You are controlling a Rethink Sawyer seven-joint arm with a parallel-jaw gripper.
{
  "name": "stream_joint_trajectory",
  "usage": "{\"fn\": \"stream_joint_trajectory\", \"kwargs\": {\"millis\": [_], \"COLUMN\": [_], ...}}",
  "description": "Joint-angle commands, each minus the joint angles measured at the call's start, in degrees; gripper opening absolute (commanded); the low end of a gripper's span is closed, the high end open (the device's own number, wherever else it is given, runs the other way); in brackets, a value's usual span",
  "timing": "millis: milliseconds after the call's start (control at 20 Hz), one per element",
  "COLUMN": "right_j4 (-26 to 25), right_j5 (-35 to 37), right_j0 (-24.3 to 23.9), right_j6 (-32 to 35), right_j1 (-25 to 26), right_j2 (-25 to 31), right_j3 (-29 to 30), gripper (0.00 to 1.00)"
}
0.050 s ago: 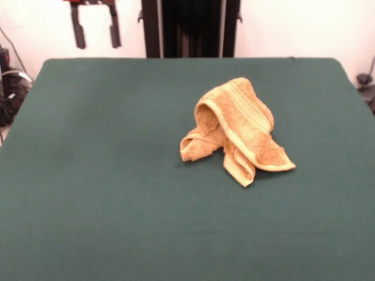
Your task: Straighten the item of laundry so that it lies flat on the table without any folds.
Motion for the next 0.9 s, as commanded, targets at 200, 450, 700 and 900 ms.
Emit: {"fn": "stream_joint_trajectory", "kwargs": {"millis": [200,450,700,900], "right_j4": [-0.72,0.24,0.79,1.69], "right_j5": [-5.99,-7.89,-10.31,-12.00], "right_j0": [10.14,16.30,19.76,22.89], "right_j6": [7.25,9.66,10.33,11.07], "right_j1": [5.71,5.48,5.09,5.34], "right_j2": [2.86,-1.27,-3.28,-5.28], "right_j3": [-2.78,-4.18,-4.83,-6.23], "gripper": [1.00,1.00,1.00,1.00]}}
